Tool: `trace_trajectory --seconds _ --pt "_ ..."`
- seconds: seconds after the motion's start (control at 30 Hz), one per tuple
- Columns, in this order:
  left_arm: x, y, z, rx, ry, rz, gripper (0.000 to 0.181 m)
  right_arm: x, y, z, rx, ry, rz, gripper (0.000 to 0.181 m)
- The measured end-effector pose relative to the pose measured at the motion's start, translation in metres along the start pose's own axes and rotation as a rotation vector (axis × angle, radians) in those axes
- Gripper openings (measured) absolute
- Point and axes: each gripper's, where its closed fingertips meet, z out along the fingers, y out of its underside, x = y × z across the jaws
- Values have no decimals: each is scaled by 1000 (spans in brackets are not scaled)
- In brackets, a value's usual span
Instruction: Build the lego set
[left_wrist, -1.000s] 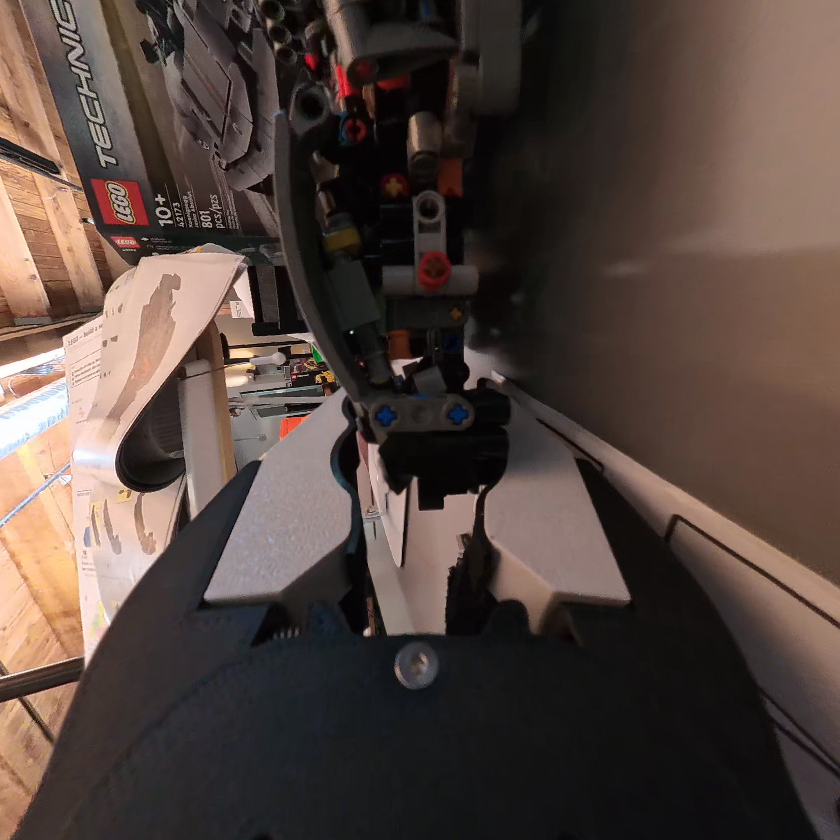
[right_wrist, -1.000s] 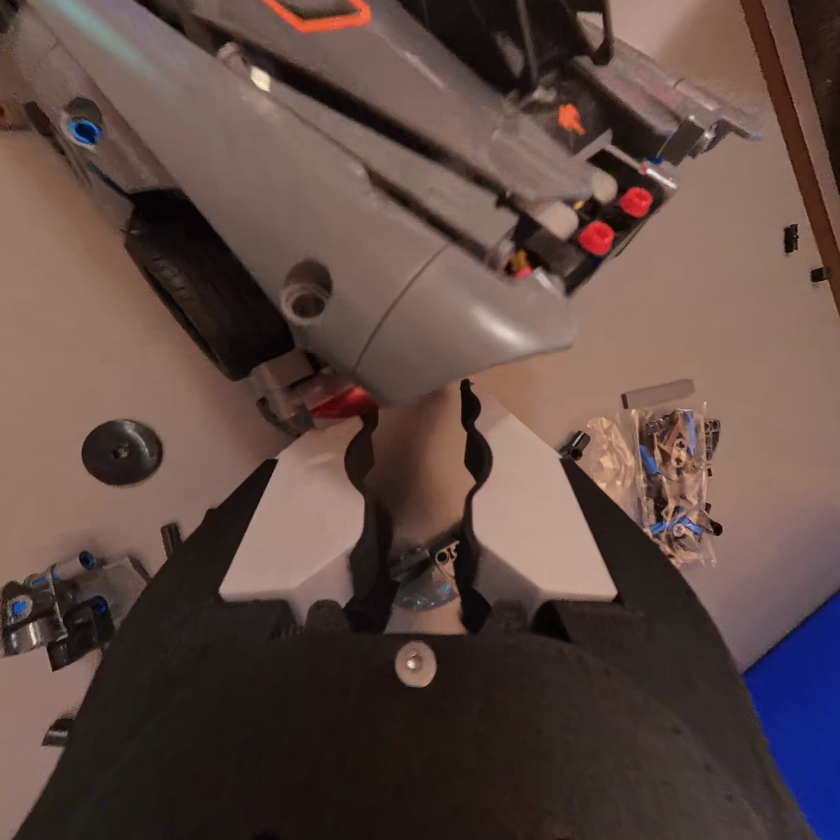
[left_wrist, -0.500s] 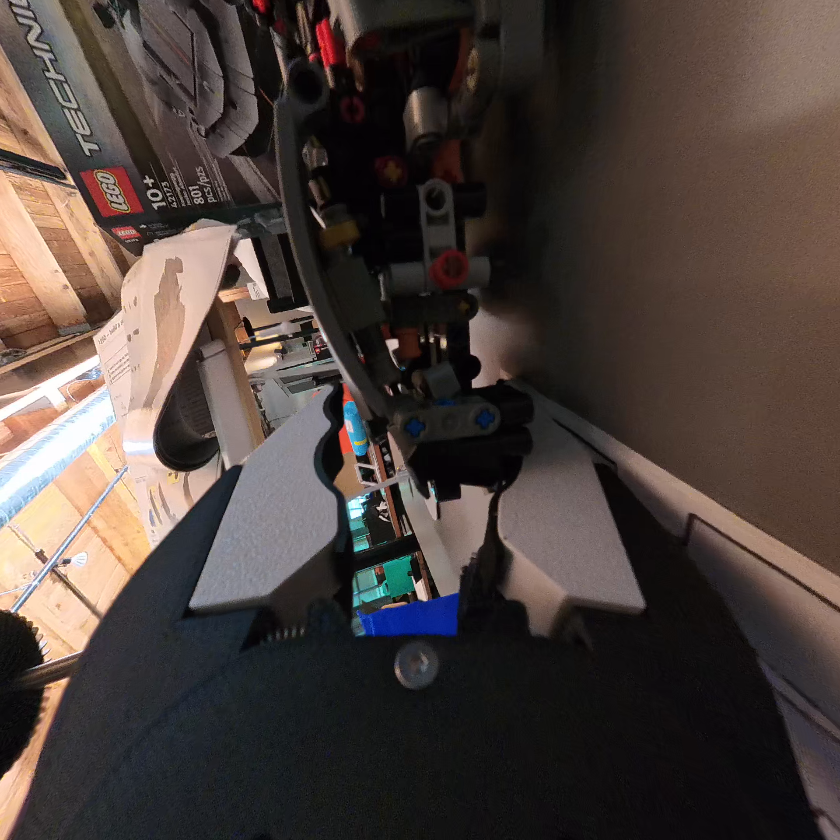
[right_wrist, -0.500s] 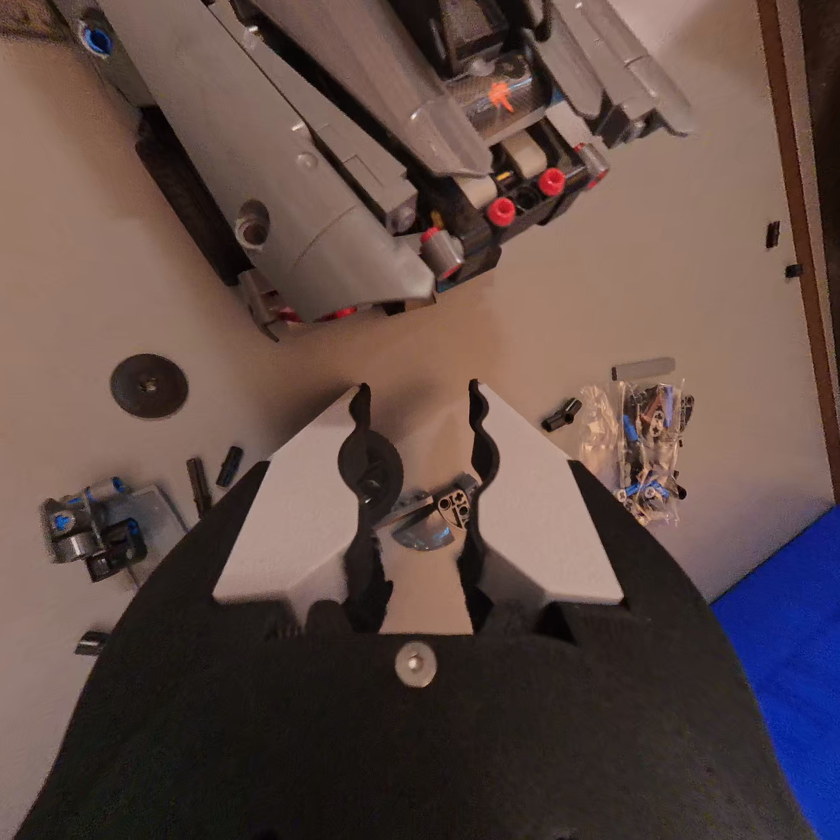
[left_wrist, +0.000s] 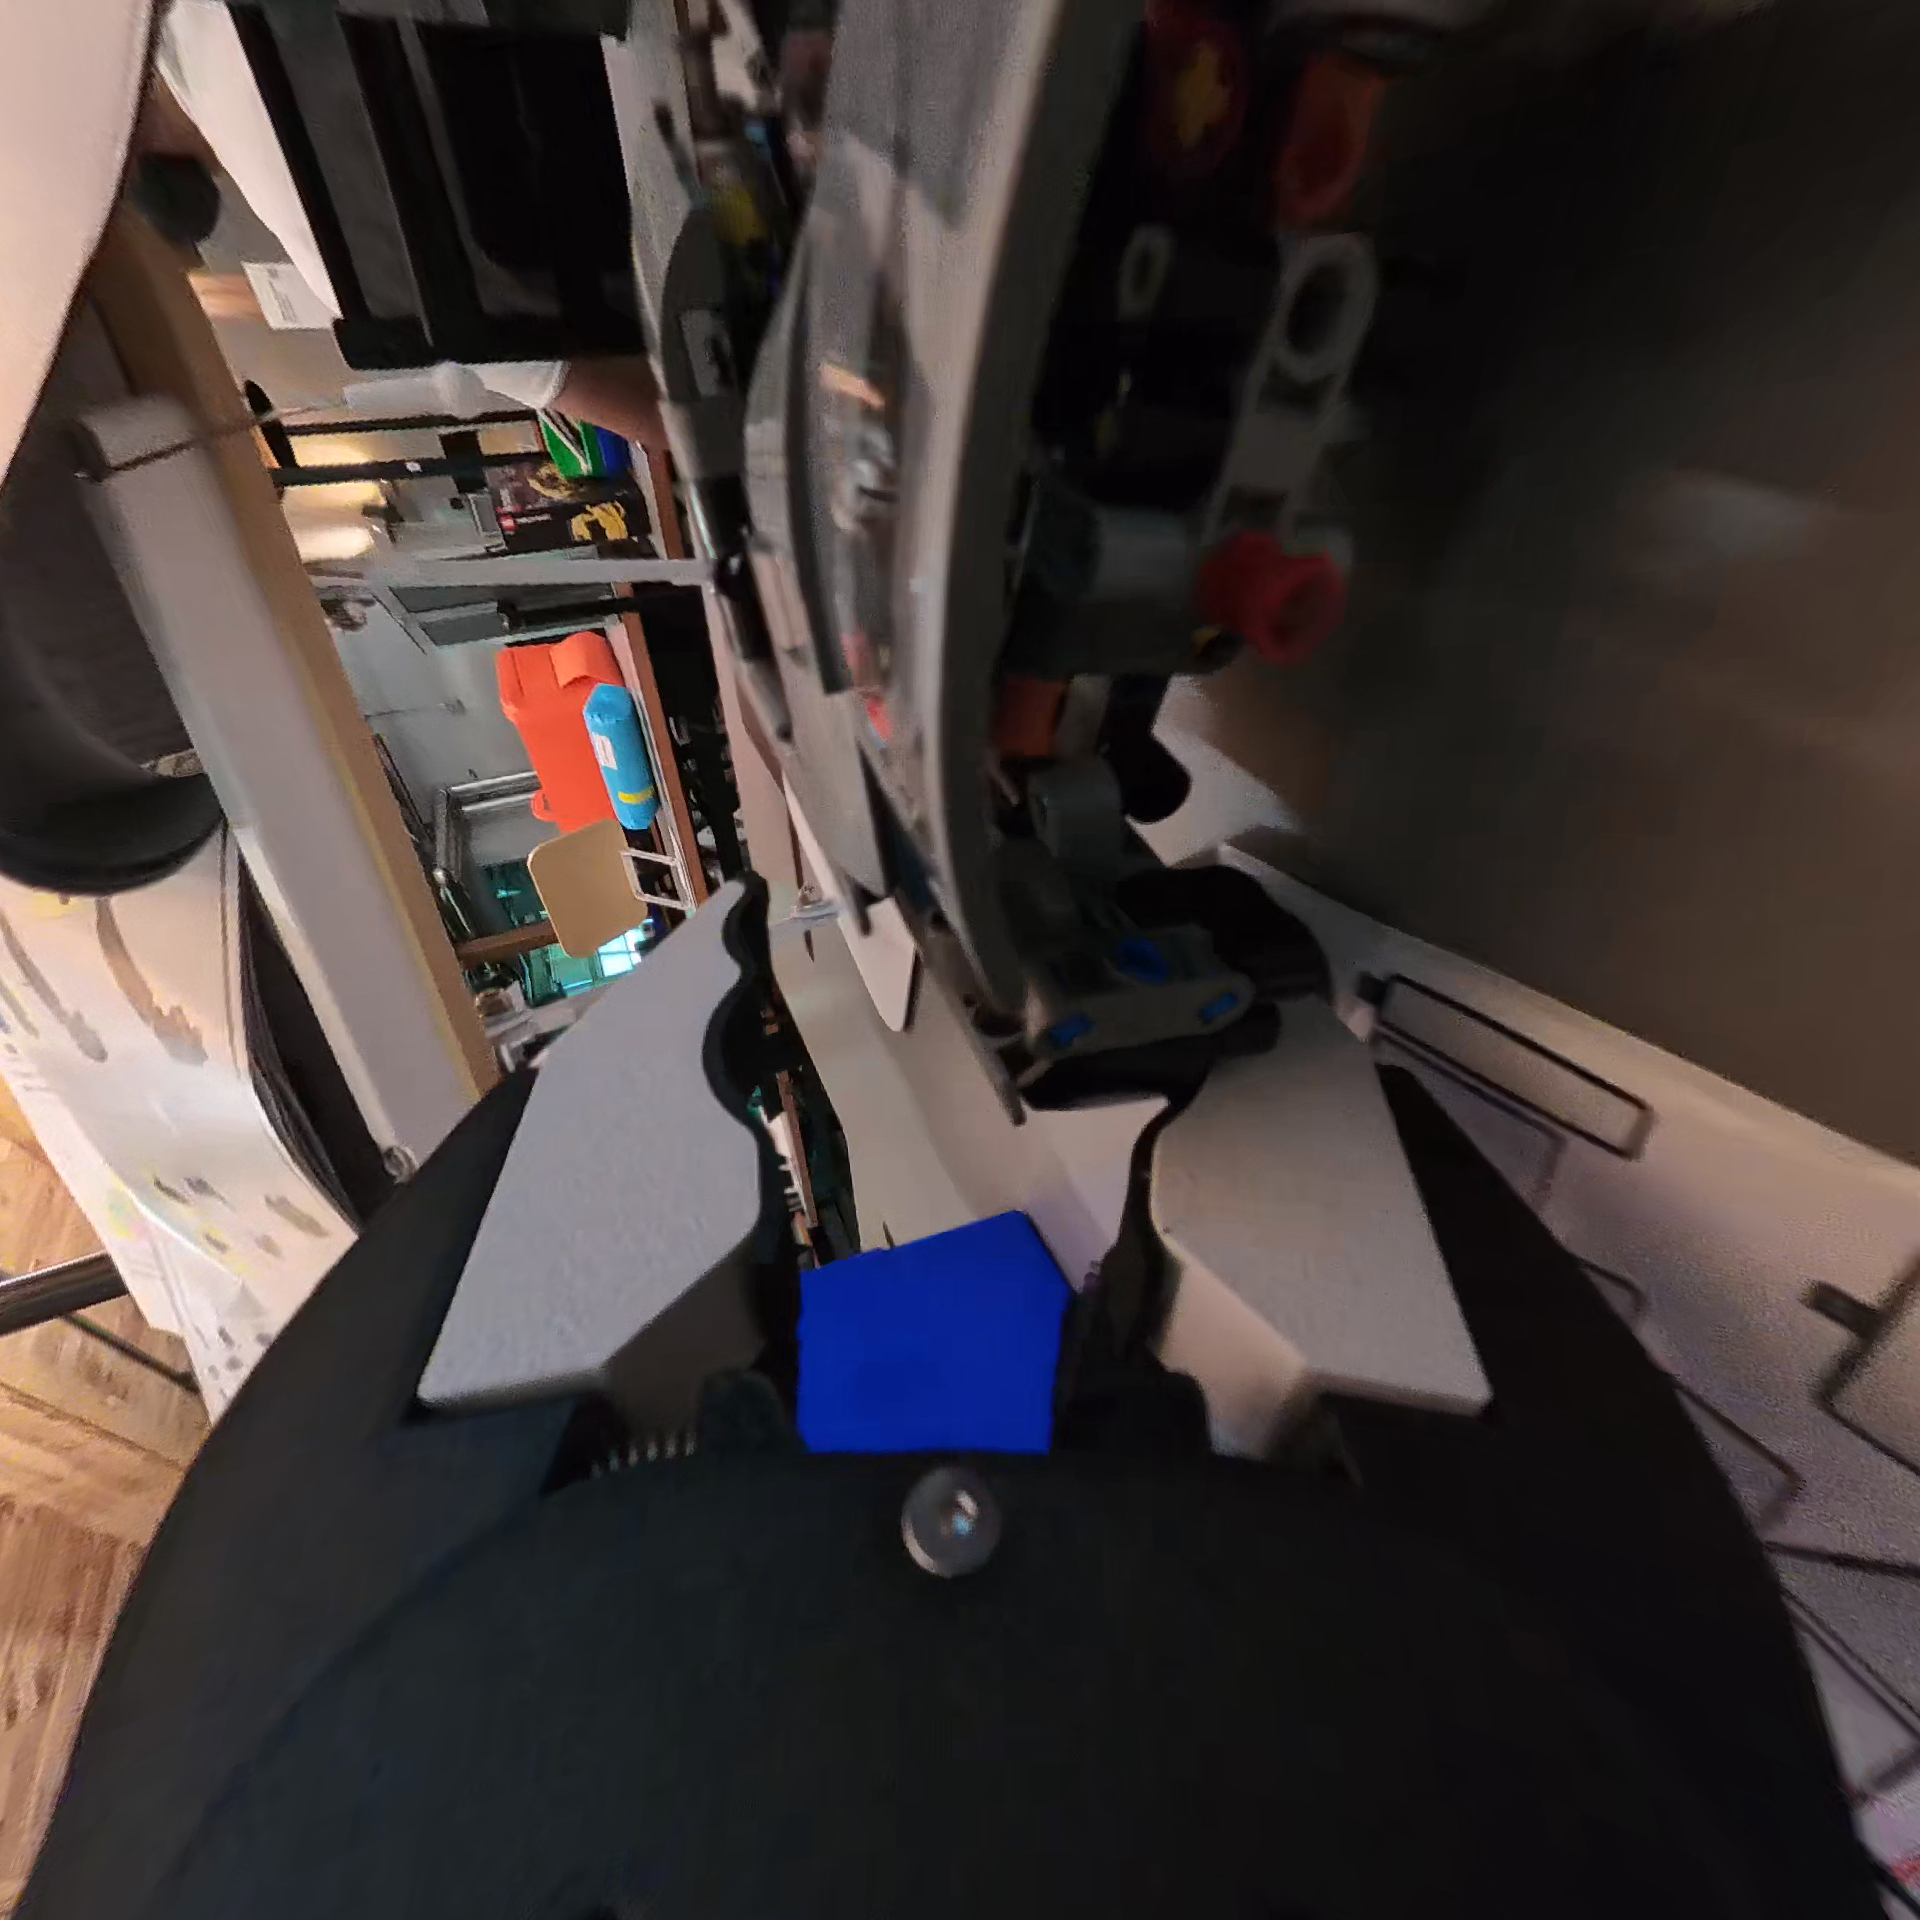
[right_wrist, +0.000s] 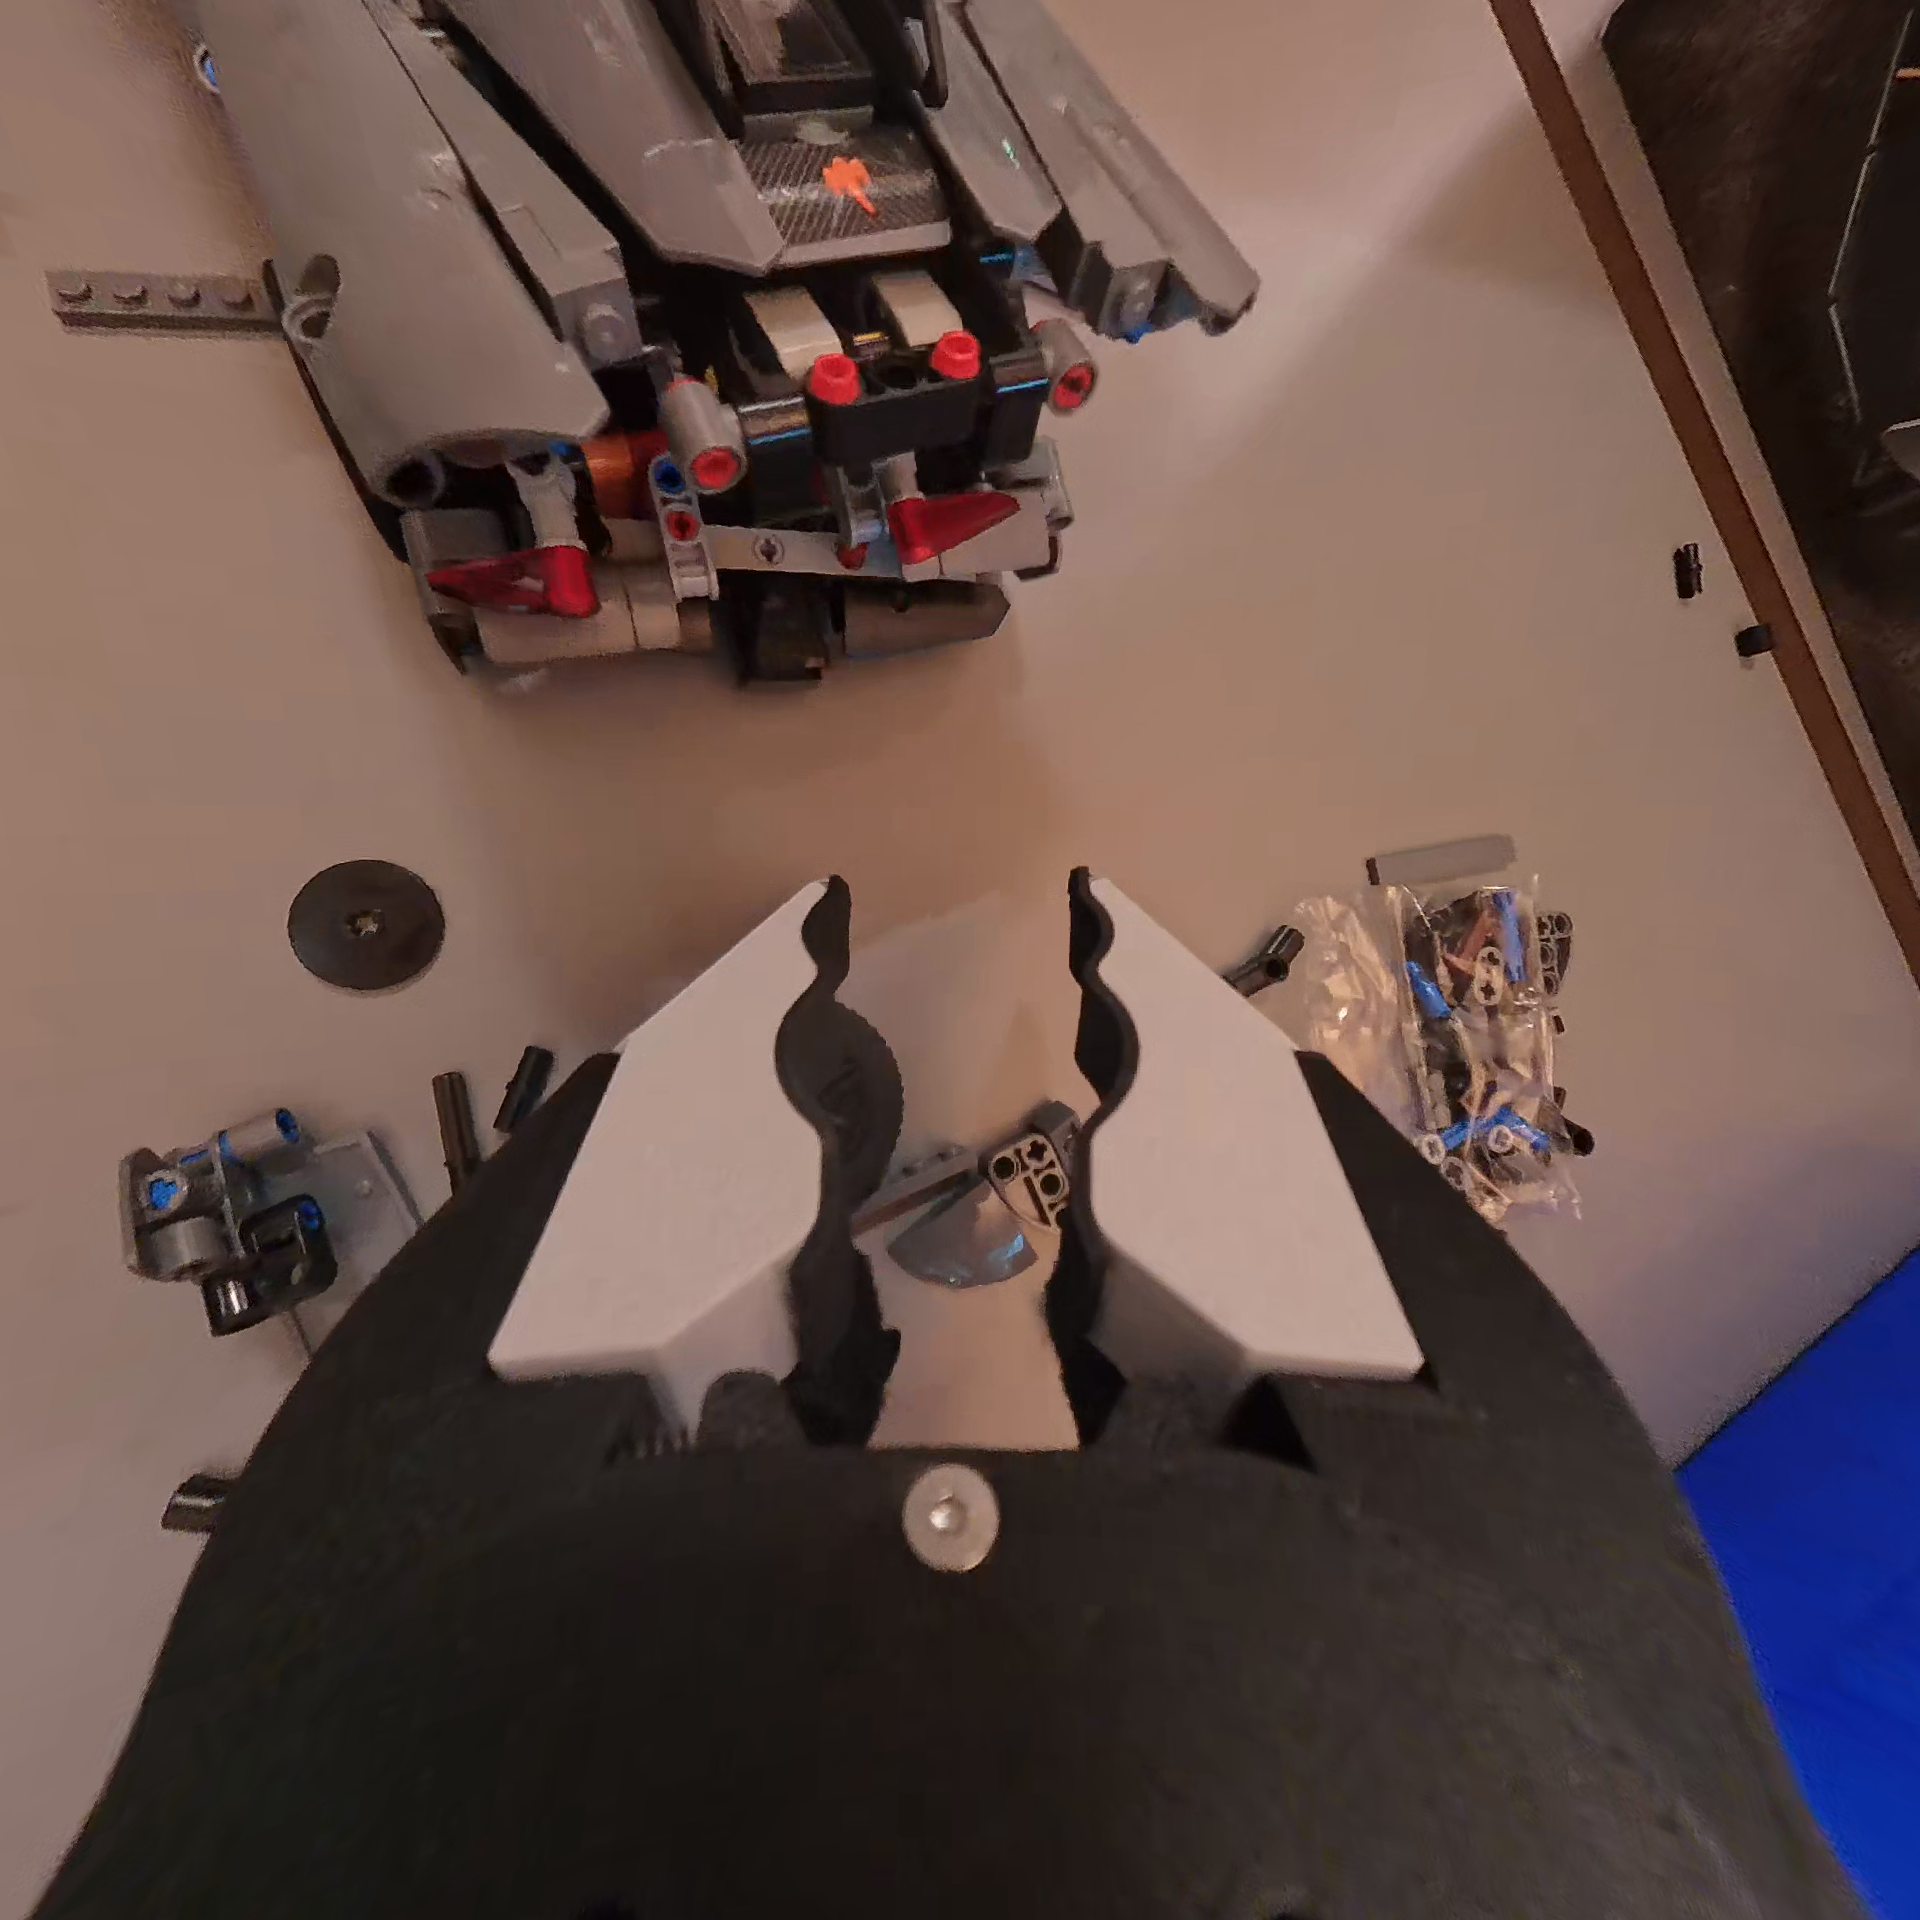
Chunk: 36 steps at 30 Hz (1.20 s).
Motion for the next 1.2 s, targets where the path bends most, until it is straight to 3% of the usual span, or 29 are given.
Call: trace_trajectory --seconds 0.27,0.63,0.67,0.73,0.83,0.97,1.1,1.2 --pt "-28 -12 28 -83 16 -4 68 8 0 -17 67 15 48 39" --pt "-48 -82 67 -34 35 -63 62 26 14 -25 50 43 130 39" --pt "-52 -90 71 -17 14 -68 52 28 17 -24 43 40 146 39" --pt "-57 -108 76 27 32 -109 51 30 21 -23 39 33 166 39" --pt "-61 -120 86 -4 61 -121 56 29 23 -22 34 16 183 39" --pt "-58 -117 77 -5 91 -166 54 28 24 -23 32 7 182 38" --pt "-54 -90 48 5 149 -383 54 33 25 -25 53 -12 236 39" --pt "-27 -91 17 79 294 -575 57 35 22 -25 85 -33 279 41"
